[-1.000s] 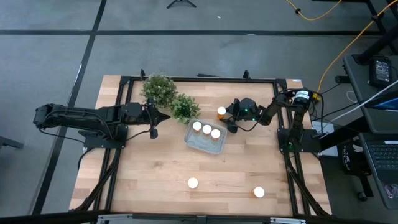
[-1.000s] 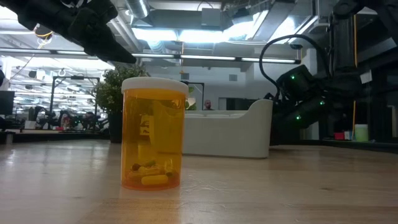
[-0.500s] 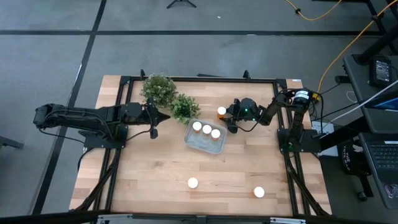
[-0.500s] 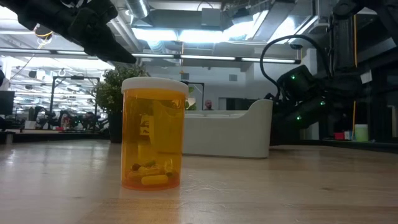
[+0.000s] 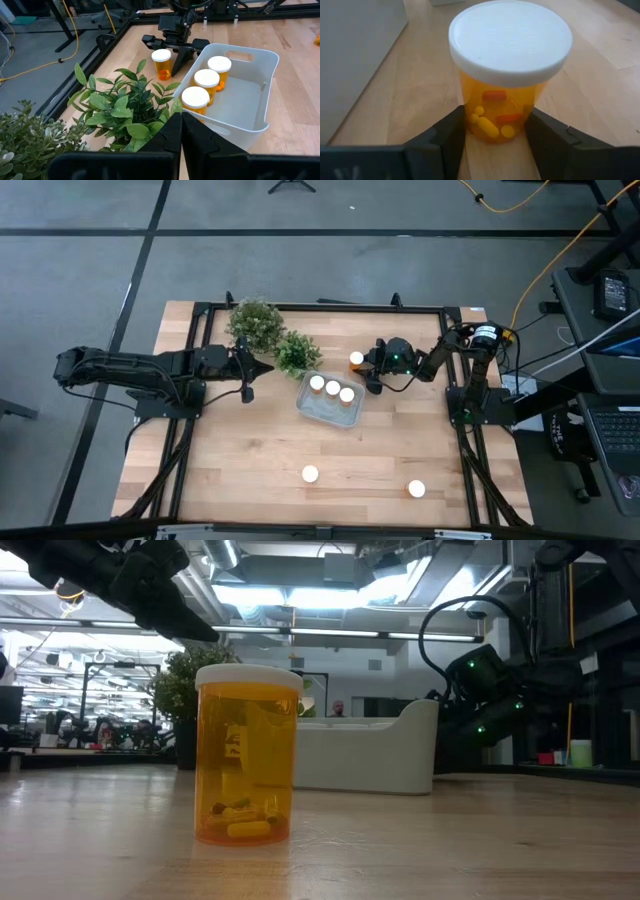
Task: Pick and place pill bottles into a basket
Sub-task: Put the orange pill bottle into the grey bin
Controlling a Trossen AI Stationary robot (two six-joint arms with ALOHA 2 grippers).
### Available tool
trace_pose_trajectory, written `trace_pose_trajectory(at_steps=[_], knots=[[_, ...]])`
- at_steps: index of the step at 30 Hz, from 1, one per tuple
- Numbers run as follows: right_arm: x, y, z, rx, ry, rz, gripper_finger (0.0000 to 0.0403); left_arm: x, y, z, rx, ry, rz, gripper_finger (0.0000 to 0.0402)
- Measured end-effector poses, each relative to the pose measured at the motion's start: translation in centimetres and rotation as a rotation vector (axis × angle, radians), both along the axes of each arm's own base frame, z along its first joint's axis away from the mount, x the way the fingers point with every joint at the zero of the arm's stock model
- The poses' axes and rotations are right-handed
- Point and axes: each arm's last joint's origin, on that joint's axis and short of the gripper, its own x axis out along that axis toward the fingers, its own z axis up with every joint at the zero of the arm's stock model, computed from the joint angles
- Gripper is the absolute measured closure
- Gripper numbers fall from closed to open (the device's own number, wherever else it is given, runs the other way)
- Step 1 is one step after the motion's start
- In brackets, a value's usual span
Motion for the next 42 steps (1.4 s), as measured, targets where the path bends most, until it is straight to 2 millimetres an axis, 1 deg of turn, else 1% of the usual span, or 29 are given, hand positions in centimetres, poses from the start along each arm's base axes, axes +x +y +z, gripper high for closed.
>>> trace_pose_trajectory(at_steps=[5, 11, 17, 21, 32, 37, 42], knots=[[0.0, -0.1, 0.0, 0.0, -0.001, -0.002, 0.0212, 0.0, 0.0, 0.0, 0.0, 0.0, 0.0, 0.04], [-0.1, -0.2, 0.0, 0.003, -0.003, -0.003, 0.0212, 0.0, 0.0, 0.0, -0.021, -0.007, 0.009, 0.0394], [-0.3, -0.1, 0.6, 0.012, 0.018, -0.001, 0.0212, 0.0, 0.0, 0.0, -0.022, -0.007, 0.01, 0.04], [-0.6, -0.1, 1.3, 0.02, 0.045, -0.004, 0.0212, 0.0, 0.0, 0.0, -0.022, -0.007, 0.01, 0.0396], [-0.8, -0.1, 3.3, -0.013, 0.014, -0.001, 0.0212, 0.0, 0.0, 0.0, -0.022, -0.007, 0.01, 0.0399], [-1.2, 0.0, 5.1, -0.031, -0.012, -0.011, 0.0212, 0.0, 0.0, 0.0, -0.022, -0.007, 0.009, 0.0394], [-1.8, 0.2, 7.0, -0.054, -0.023, -0.038, 0.0212, 0.0, 0.0, 0.0, -0.022, -0.007, 0.01, 0.0398]])
